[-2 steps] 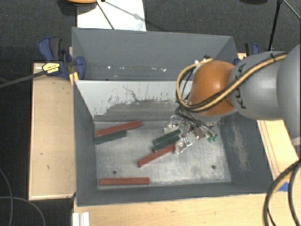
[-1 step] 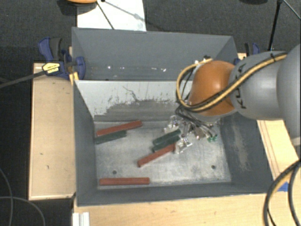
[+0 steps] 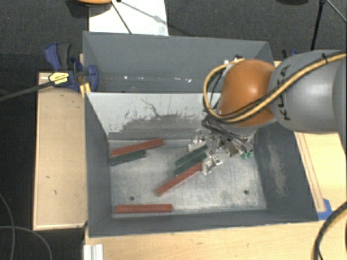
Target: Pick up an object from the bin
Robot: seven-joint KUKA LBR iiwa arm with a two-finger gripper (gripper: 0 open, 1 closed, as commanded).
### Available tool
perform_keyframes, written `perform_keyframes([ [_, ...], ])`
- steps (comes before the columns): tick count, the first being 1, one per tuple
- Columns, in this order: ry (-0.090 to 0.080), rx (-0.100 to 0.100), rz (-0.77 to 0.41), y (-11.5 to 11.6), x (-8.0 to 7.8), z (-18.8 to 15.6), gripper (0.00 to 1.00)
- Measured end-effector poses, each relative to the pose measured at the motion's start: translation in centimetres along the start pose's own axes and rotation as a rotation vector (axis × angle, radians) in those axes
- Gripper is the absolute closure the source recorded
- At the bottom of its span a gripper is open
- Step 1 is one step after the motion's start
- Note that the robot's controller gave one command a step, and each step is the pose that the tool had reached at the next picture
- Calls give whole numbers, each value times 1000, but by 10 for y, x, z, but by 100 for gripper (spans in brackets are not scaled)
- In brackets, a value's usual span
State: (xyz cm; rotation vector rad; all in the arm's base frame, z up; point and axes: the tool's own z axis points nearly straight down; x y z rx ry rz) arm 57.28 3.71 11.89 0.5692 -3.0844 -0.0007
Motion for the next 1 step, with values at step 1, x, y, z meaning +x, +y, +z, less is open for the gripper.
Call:
perform_keyframes([
  [1,-17,6,-1,-26,12,-211,100],
])
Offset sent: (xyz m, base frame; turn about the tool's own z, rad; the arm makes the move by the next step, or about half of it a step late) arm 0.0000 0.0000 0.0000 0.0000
